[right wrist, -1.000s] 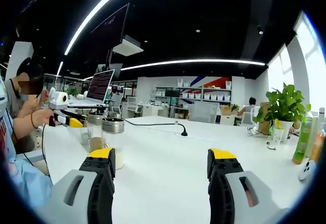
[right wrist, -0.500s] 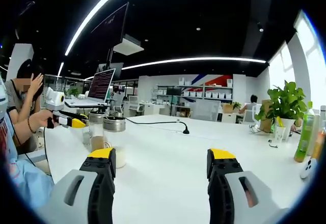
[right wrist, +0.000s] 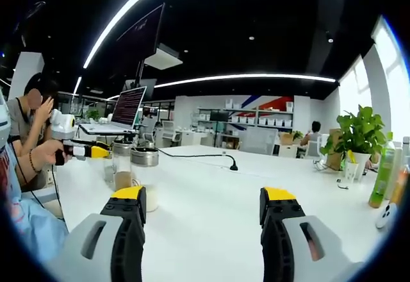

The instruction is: Rotate the seasoning bottle until the label or dispensing opening points toward the visible target arrow and the bottle remains upright within the marked orientation range

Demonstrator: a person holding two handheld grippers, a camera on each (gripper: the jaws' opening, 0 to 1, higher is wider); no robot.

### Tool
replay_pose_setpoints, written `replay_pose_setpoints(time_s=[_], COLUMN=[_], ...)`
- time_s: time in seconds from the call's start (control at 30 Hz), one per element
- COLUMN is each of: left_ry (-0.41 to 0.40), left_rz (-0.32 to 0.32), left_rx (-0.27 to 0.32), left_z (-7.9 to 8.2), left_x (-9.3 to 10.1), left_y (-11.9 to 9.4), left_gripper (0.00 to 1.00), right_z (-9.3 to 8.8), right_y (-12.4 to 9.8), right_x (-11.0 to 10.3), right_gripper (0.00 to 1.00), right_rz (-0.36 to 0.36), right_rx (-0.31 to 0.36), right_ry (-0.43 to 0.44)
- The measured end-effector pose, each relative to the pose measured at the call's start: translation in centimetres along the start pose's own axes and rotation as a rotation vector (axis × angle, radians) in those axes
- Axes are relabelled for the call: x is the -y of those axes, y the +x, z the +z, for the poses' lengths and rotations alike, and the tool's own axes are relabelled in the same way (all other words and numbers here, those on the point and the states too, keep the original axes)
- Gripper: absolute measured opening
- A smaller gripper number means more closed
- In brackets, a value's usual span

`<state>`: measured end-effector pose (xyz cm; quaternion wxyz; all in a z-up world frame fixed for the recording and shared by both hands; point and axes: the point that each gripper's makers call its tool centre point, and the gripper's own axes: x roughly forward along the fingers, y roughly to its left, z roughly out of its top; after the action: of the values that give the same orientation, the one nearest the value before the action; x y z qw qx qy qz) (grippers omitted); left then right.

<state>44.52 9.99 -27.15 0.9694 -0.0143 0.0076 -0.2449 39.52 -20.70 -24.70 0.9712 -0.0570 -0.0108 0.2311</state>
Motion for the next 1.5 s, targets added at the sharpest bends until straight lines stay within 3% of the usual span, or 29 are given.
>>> replay_pose_setpoints(time_s=[0.13, 0.23, 0.4, 0.6, 0.8, 0.97, 1.07, 1.27, 1.5], left_ry=[0.045, -0.044, -0.042, -0.046, -0.062, -0.057, -0.051, -0.049, -0.036], left_rz=[0.069, 0.077, 0.119, 0.165, 0.173, 0.171, 0.177, 0.172, 0.157], left_rx=[0.010, 0.019, 0.031, 0.027, 0.031, 0.021, 0.003, 0.015, 0.022], left_z=[0.1, -0.1, -0.3, -0.7, -0.7, -0.8, -1.2, -1.1, -1.2], left_x=[-0.3, -0.2, -0.4, -1.0, -0.9, -0.9, -1.0, -1.0, -0.9], left_y=[-0.1, 0.1, 0.6, 0.8, 1.0, 1.3, 1.2, 1.1, 1.0], left_gripper=[0.51, 0.50, 0.49, 0.49, 0.45, 0.41, 0.34, 0.33, 0.32], right_z=[0.0, 0.0, 0.2, -0.1, -0.2, 0.8, 1.0, 1.5, 1.7], right_y=[-0.3, -0.5, -0.4, -0.2, 0.1, -0.1, -0.2, -0.5, -0.6], right_x=[0.8, 1.3, 0.5, 0.0, -0.8, -2.2, -2.7, -3.3, -3.2], right_gripper=[0.74, 0.74, 0.73, 0.73, 0.73, 0.74, 0.74, 0.73, 0.73], right_rz=[-0.019, -0.035, 0.008, 0.020, 0.050, 0.111, 0.131, 0.182, 0.173], right_rx=[-0.004, -0.002, 0.001, -0.023, -0.018, 0.025, 0.030, 0.059, 0.062], right_ry=[-0.009, 0.004, 0.050, 0.009, 0.028, 0.056, 0.069, 0.151, 0.147])
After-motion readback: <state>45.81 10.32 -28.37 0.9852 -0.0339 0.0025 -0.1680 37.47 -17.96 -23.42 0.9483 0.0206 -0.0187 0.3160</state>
